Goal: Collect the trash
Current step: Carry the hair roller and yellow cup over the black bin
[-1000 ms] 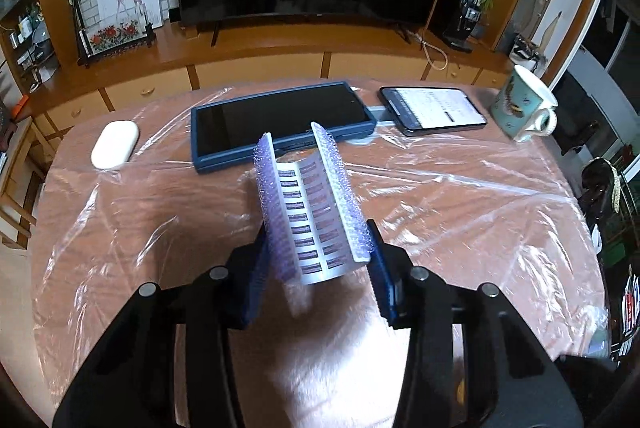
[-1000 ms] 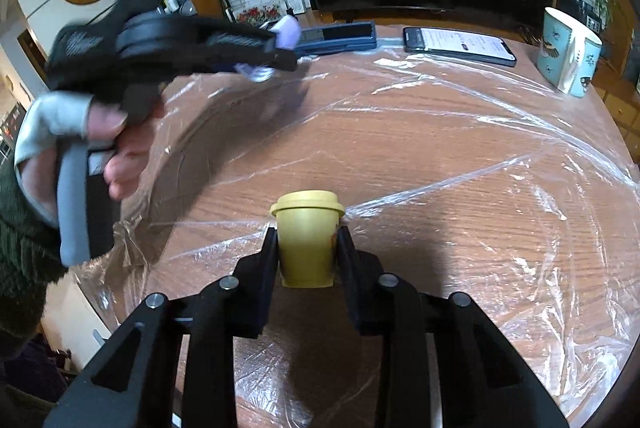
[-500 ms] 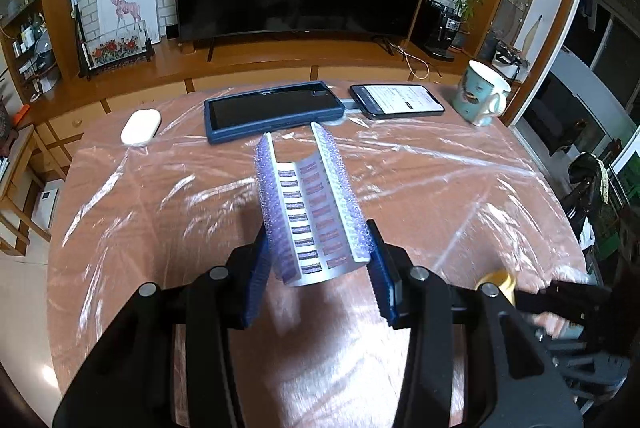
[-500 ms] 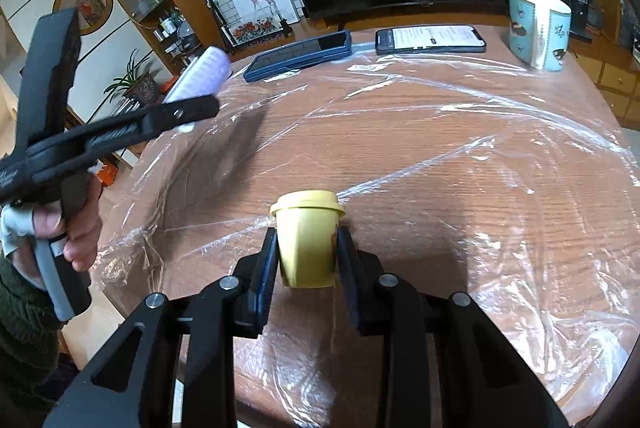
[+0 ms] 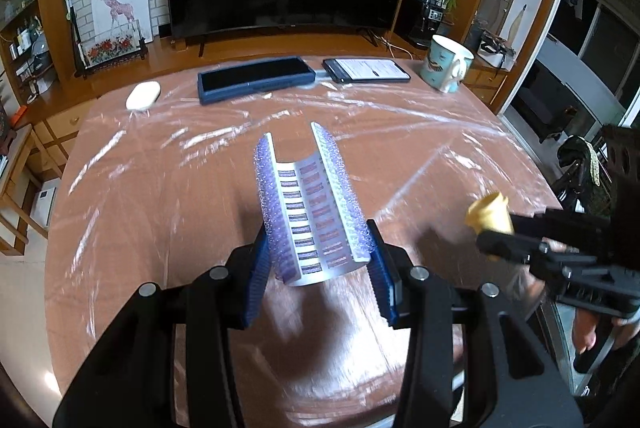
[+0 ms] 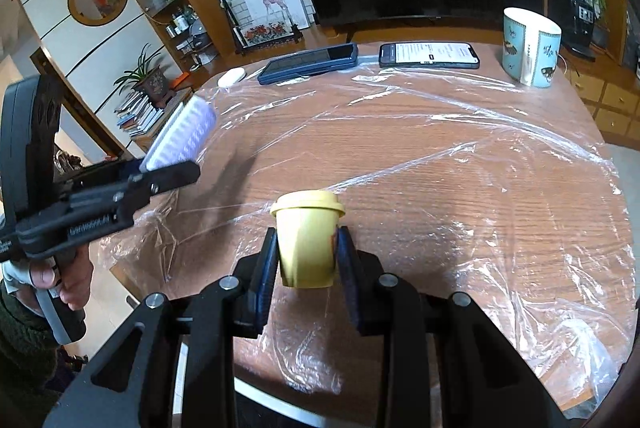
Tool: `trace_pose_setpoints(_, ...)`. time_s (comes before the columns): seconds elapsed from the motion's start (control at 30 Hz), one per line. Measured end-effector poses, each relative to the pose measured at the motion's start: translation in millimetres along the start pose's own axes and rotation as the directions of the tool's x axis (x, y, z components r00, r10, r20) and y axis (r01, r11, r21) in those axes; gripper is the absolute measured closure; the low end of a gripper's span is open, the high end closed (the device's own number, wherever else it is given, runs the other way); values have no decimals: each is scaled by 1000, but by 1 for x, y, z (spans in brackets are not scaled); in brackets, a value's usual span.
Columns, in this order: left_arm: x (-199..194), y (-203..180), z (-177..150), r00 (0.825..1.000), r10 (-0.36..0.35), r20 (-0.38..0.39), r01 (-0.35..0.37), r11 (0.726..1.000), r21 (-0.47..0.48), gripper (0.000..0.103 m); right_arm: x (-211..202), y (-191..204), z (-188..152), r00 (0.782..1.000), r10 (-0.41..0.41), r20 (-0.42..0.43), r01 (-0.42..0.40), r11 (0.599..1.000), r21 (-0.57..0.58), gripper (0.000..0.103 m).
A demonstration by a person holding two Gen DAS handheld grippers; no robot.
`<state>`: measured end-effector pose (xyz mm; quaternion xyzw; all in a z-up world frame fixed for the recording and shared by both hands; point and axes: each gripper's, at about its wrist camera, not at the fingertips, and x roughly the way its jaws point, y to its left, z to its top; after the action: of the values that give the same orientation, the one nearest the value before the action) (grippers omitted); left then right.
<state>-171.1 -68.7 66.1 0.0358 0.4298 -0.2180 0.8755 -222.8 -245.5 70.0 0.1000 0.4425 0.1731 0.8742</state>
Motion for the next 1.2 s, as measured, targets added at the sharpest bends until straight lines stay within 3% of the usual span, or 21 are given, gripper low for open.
trace_pose_setpoints(0.27, -17, -8, -29, 1000, -11, -9, 11, 1000, 0, 57, -16, 1, -11, 1000, 20, 3, -20, 1000, -16, 73)
trace_pose_setpoints(0.8, -55, -34, -88, 997, -66, -42, 70, 991, 112, 57, -45, 15, -58, 997, 69, -43, -71, 996, -47, 73)
trace_pose_setpoints(1.2, -69, -63, -128, 991, -83, -109, 107, 965, 239, 57, -45, 40, -101, 994, -12, -113, -1, 994, -113, 73)
